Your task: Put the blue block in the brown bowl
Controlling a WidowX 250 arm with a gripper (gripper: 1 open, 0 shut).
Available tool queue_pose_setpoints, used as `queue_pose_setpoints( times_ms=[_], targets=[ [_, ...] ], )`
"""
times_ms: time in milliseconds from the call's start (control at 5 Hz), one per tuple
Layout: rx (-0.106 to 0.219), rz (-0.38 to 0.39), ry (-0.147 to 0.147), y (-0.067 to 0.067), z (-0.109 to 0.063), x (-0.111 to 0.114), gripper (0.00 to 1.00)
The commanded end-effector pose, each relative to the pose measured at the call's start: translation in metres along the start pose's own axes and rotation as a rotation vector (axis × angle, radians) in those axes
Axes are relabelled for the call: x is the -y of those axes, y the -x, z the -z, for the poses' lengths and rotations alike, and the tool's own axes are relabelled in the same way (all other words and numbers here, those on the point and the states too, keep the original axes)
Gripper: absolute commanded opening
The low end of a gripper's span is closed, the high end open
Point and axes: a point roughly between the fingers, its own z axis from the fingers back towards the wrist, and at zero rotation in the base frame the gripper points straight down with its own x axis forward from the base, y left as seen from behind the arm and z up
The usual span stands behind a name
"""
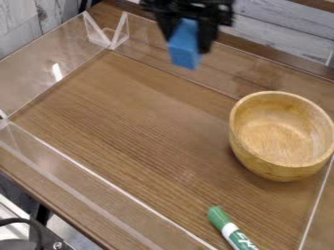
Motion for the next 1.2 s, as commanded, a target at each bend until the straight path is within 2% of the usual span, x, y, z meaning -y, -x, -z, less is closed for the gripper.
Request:
queue_pose_setpoints(
  times_ms=[0,400,600,1000],
  targets=[
    [0.066,0.022,0.013,-0.002,-0.015,0.035,0.00],
    [0.074,0.013,0.009,-0.001,-0.003,0.096,0.00],
    [0.080,0.010,0.006,0.002,0.008,0.116,0.00],
    [0.083,0.019,0.012,0.011,0.014,0.111,0.00]
  ],
)
